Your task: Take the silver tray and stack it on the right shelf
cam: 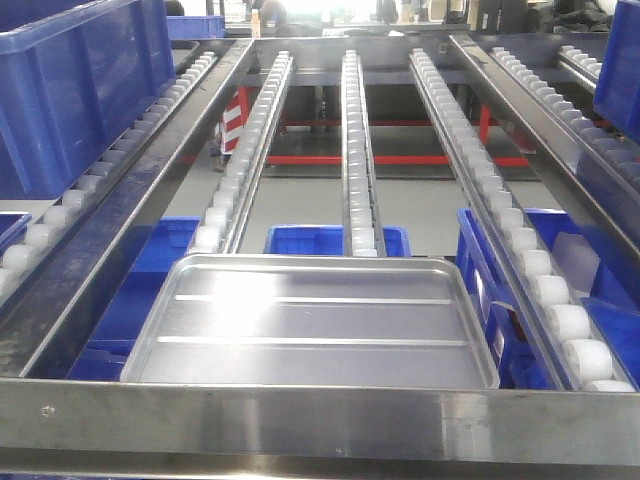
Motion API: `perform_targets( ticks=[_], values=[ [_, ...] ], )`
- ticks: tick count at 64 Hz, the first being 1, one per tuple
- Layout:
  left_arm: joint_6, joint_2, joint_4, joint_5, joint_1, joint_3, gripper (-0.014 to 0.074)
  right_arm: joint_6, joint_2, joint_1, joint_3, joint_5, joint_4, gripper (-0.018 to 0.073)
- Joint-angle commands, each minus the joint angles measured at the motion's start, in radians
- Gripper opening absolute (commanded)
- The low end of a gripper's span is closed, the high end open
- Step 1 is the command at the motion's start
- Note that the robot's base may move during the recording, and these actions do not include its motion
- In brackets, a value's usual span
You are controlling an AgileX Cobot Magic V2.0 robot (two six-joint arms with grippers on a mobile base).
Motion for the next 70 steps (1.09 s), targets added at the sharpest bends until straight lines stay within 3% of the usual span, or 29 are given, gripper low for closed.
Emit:
perform_targets(
  ticks=[1, 41, 57, 63, 70],
  values=[
    [0.001, -0.017, -0.001, -0.083, -0.005, 0.017, -0.0093, -0.009, -0.021, 0.001, -0.019, -0.088, 0.000, 0.0057],
    [0.001, -0.017, -0.001, -0.083, -0.005, 0.017, -0.0093, -0.009, -0.021, 0.001, -0.019, -0.088, 0.000, 0.0057],
    [0.001, -0.017, -0.001, -0.186, -0.005, 0.010, -0.0093, -0.009, -0.021, 0.001, -0.019, -0.116, 0.000, 0.0057],
    [0.001, -0.010, -0.001, -0.196, -0.005, -0.040, -0.0093, -0.009, -0.021, 0.000, -0.019, -0.179, 0.000, 0.0057],
    [0.001, 0.016, -0.001, -0.121, -0.005, -0.170, -0.0093, -0.001, -0.021, 0.000, -0.034, -0.344, 0.008, 0.0057]
  ],
)
